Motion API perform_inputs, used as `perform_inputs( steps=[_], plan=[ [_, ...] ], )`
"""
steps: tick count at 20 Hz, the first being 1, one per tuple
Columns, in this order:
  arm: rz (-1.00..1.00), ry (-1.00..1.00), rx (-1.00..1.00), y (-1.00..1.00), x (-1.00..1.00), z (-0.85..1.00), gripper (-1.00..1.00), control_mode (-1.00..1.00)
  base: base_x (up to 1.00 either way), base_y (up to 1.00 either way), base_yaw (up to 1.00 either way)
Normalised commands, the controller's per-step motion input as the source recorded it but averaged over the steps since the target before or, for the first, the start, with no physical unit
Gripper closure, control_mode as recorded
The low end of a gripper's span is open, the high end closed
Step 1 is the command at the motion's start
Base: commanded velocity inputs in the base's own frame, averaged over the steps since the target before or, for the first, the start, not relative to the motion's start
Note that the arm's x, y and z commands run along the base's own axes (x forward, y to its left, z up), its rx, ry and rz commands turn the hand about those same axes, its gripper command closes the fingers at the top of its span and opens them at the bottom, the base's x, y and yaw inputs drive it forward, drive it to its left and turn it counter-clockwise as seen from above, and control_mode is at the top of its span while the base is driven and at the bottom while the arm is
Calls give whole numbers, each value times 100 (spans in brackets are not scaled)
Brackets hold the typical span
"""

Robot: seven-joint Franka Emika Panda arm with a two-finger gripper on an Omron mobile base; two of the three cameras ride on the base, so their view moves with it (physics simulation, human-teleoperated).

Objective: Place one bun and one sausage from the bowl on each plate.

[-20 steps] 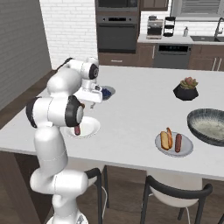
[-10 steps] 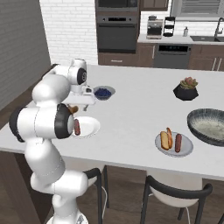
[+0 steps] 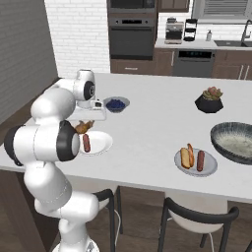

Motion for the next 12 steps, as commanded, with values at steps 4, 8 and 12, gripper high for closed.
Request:
perform_inputs(
  steps=[4, 8, 12],
  plan=[
    [0, 0, 0, -2, 5, 0, -100, -100, 0, 0, 0],
    [0, 0, 0, 0, 0, 0, -100, -100, 0, 0, 0],
    [0, -4, 0, 0, 0, -16, -100, -100, 0, 0, 0]
  ],
)
